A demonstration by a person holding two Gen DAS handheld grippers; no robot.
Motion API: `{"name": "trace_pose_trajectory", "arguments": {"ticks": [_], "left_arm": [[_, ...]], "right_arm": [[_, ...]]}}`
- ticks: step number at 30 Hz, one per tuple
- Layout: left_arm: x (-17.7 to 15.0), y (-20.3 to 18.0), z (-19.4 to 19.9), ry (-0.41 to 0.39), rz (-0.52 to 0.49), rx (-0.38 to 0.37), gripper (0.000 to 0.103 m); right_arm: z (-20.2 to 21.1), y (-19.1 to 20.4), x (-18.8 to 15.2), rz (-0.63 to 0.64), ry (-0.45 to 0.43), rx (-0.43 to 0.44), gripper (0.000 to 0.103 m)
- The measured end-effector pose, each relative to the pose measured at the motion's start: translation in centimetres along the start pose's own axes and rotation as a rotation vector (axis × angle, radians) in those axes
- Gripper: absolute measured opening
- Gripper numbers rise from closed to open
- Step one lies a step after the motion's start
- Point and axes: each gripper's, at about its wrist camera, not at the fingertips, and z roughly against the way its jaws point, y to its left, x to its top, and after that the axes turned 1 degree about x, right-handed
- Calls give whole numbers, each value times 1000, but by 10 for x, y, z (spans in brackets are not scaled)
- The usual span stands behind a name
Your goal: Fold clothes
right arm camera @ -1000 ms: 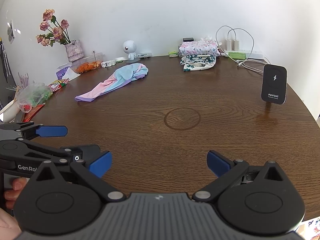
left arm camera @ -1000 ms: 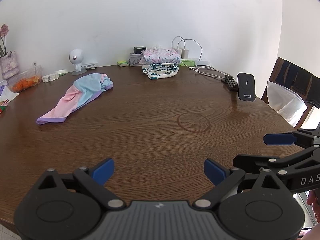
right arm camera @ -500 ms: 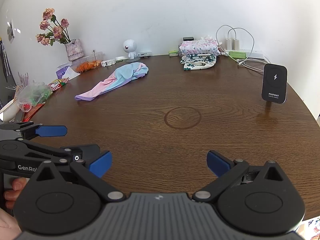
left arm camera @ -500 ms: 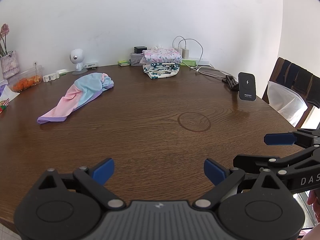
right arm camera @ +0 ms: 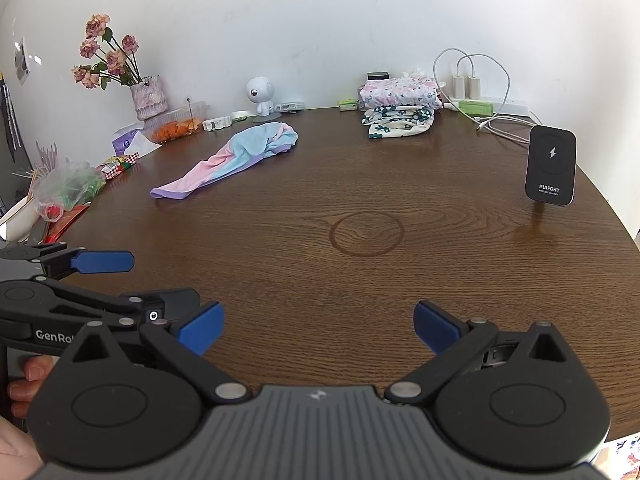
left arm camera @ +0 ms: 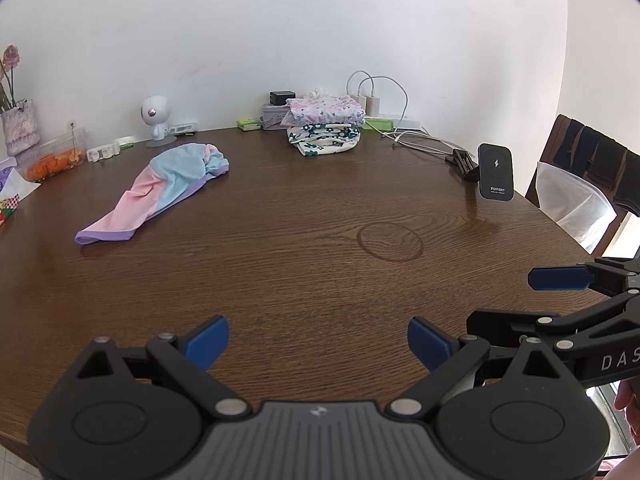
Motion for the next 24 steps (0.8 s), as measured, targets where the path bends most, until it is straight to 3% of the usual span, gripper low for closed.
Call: {"name": "trace_pose_trajectory", "arguments": {"ticks": [24], "left_arm": [[0, 3, -2, 3, 11, -2, 97]], "right_arm": [[-3, 1, 0, 0, 7, 9, 103]]}}
